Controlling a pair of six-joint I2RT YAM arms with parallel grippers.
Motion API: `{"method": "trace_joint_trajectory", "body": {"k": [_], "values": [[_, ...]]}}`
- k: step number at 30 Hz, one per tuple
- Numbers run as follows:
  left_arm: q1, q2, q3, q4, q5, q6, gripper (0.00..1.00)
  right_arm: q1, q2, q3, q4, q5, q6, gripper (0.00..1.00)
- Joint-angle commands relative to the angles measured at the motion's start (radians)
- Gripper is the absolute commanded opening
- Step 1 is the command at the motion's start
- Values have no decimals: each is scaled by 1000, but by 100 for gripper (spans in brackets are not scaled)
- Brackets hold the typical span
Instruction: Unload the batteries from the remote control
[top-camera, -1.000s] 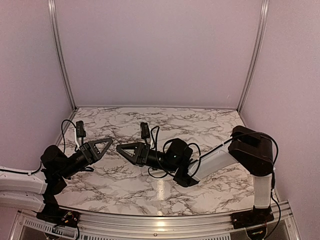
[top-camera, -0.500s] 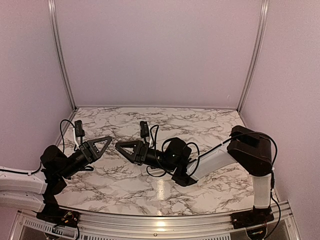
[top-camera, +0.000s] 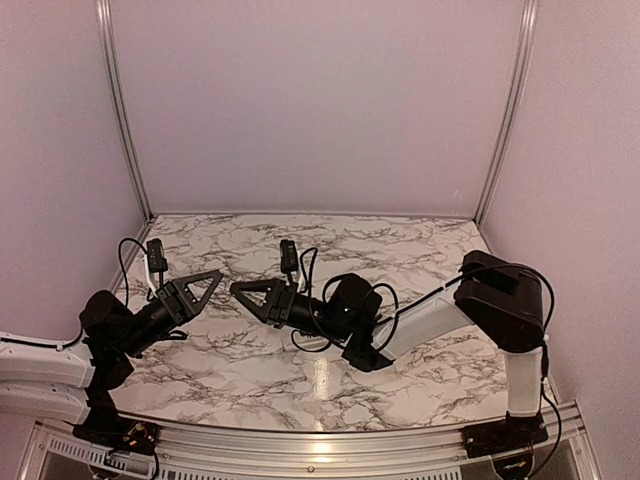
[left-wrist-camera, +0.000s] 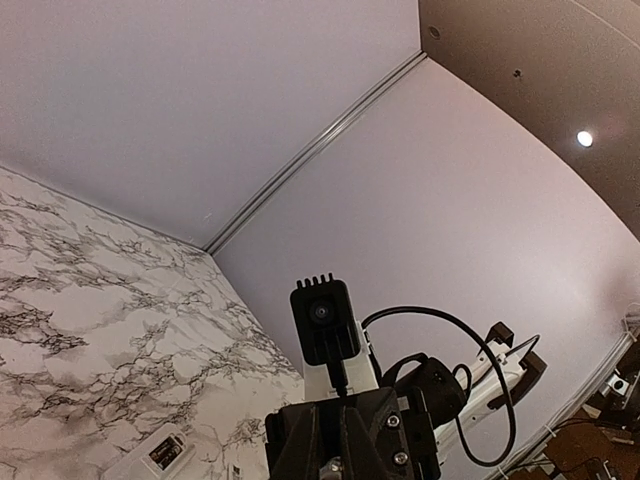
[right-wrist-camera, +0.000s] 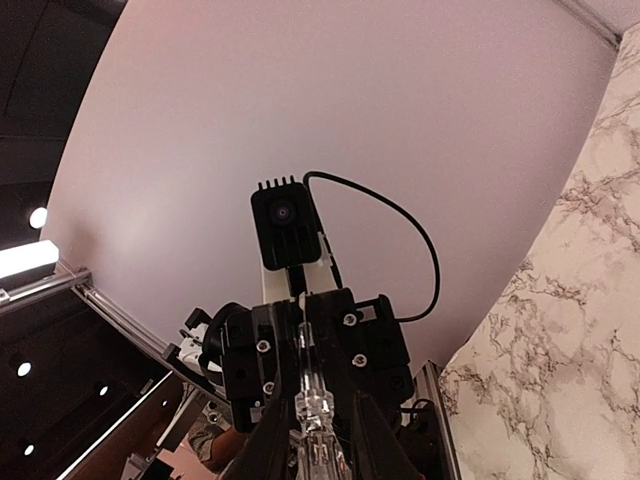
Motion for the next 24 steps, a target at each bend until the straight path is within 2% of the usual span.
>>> {"method": "trace_joint_trajectory", "body": {"k": [1, 7, 12, 13, 15, 18, 20, 22, 24], "values": [[4, 13, -15, -9, -13, 20, 0, 13, 12, 42, 130, 3, -7, 18], [4, 16, -9, -15, -13, 27, 0, 14, 13, 41, 121, 4, -10, 1], [4, 3, 1, -54, -14, 51, 0, 14, 7, 31, 109, 6, -19, 0], [4, -4, 2, -62, -14, 55, 5, 14, 6, 28, 108, 7, -22, 0], [5, -18, 5, -76, -14, 67, 21, 13, 0, 21, 108, 10, -30, 0], [5, -46, 6, -102, -14, 82, 60, 10, -18, -1, 96, 23, -48, 0], [5, -69, 5, -126, -20, 95, 81, 7, -34, -20, 86, 35, -65, 0], [4, -95, 5, -152, -31, 107, 93, 3, -48, -40, 80, 44, -75, 0], [5, -123, 2, -175, -40, 125, 99, -2, -61, -69, 70, 53, -84, 0]]}}
